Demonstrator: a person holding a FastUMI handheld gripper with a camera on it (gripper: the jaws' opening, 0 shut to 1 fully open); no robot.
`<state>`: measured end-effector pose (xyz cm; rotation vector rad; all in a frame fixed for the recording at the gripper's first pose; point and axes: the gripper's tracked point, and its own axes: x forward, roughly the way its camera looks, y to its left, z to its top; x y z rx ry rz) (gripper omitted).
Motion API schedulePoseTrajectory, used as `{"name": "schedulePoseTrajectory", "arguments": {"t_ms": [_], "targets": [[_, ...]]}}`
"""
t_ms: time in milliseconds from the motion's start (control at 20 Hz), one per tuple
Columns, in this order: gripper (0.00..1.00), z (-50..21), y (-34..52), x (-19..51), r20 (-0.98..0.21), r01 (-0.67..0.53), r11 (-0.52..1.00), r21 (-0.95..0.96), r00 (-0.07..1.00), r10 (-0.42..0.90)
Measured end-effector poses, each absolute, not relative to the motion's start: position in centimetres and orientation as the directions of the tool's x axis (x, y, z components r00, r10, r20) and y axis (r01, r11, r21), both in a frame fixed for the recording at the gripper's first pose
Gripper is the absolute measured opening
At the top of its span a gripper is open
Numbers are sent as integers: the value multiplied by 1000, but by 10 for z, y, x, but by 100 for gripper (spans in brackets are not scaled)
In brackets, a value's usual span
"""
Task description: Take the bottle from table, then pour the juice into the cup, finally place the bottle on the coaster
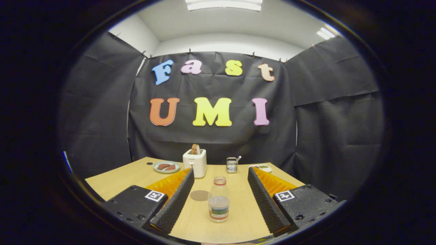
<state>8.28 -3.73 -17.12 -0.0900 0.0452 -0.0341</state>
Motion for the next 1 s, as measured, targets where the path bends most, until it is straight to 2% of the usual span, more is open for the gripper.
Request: {"name": "schedulePoseTrajectory", "arguments": {"t_ms": [600,1000], "targets": [[100,-252,-51,118,-150,61,994,-93,986,-75],[100,-291,-54,141,-166,56,996,-70,984,-67]]}}
